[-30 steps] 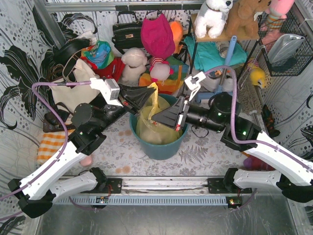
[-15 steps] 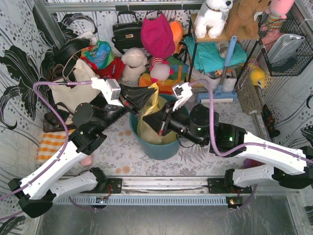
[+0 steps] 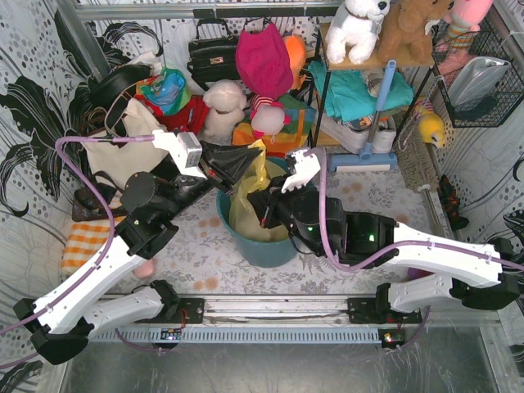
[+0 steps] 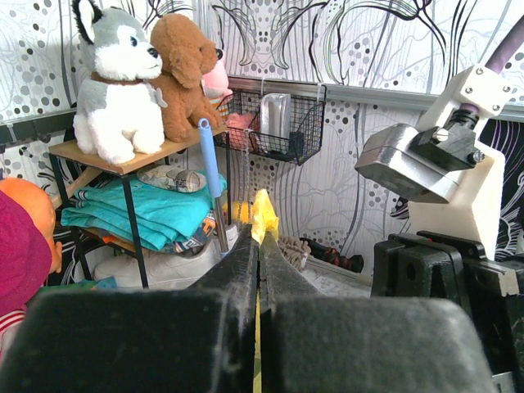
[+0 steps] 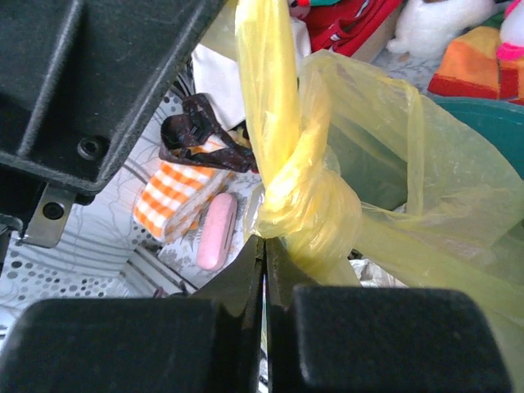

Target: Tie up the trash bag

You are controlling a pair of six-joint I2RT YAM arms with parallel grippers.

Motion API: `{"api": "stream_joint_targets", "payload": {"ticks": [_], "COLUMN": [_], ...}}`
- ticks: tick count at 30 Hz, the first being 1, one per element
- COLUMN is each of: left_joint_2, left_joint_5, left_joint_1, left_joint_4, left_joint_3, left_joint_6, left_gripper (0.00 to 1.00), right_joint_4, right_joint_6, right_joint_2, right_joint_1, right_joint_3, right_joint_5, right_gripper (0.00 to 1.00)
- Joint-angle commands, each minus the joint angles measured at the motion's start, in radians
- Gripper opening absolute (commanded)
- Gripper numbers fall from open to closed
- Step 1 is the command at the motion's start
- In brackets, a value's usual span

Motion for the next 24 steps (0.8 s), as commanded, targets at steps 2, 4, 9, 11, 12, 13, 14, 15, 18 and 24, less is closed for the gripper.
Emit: {"api": "stream_joint_targets", "payload": {"ticks": [2, 4, 9, 11, 12, 13, 14, 15, 18, 24], "left_joint_2": [-0.014, -0.016, -0.014, -0.014, -0.014, -0.016, -0.016, -0.016, -0.016, -0.014], "left_joint_5": [0.023, 0.028, 0.032, 0.038, 0.038, 0.039, 0.039, 0.041, 0.042, 0.054], "left_joint_1": [-0.001, -0.001, -0.001, -0.001, -0.001, -0.001, -0.001, -0.001, -0.001, -0.001], "left_joint_4": [0.003, -0.003, -0.013, -0.016, -0.017, -0.018, -0.018, -0.018, -0.018, -0.009], "left_joint_3": [0.009, 0.010, 0.012, 0.016, 0.016, 0.016, 0.014, 0.015, 0.014, 0.011], "left_joint_6": [-0.006, -0.007, -0.014, -0.017, -0.018, -0.021, -0.022, -0.022, -0.024, -0.030], "left_gripper": [0.00, 0.00, 0.00, 0.00, 0.00, 0.00, 0.00, 0.00, 0.01, 0.01], "right_joint_4": [0.000, 0.018, 0.104, 0.115, 0.116, 0.118, 0.120, 0.120, 0.118, 0.110], "right_joint_6": [-0.028, -0.031, -0.075, -0.092, -0.096, -0.098, -0.099, -0.099, -0.095, -0.049], "right_joint_2": [0.015, 0.015, 0.023, 0.035, 0.041, 0.047, 0.050, 0.054, 0.061, 0.061], "right_joint_1": [0.015, 0.015, 0.015, 0.015, 0.015, 0.015, 0.015, 0.015, 0.015, 0.015], "right_joint_3": [0.010, -0.003, -0.032, -0.029, -0.027, -0.026, -0.025, -0.026, -0.035, -0.083], "right_joint_5": [0.148, 0.185, 0.242, 0.262, 0.268, 0.273, 0.278, 0.283, 0.298, 0.340], "right_gripper": [0.00, 0.00, 0.00, 0.00, 0.00, 0.00, 0.00, 0.00, 0.00, 0.00]}}
